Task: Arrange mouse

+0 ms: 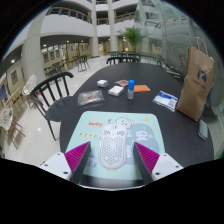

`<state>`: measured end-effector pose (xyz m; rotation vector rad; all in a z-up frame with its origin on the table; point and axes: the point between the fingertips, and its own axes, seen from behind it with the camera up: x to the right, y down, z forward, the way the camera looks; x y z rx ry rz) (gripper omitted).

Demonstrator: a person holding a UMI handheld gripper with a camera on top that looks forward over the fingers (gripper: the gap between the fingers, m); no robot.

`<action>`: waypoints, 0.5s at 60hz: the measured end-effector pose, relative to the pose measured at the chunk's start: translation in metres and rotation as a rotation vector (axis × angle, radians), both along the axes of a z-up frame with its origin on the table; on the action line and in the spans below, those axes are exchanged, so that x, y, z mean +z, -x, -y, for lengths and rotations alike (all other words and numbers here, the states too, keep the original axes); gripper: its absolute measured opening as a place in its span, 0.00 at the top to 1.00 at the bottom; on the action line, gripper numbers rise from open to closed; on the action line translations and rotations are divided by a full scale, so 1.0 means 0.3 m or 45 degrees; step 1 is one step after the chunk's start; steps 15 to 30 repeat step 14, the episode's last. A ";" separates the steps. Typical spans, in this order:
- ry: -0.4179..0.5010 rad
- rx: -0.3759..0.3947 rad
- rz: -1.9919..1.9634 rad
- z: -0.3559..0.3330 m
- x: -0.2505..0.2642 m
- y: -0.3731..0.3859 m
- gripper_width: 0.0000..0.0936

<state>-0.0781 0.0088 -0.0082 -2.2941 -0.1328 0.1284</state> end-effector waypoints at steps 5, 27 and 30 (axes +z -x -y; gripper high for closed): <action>-0.017 0.064 0.023 0.120 0.040 -0.022 0.09; -0.082 0.129 -0.006 0.348 0.118 -0.108 0.09; -0.082 0.129 -0.006 0.348 0.118 -0.108 0.09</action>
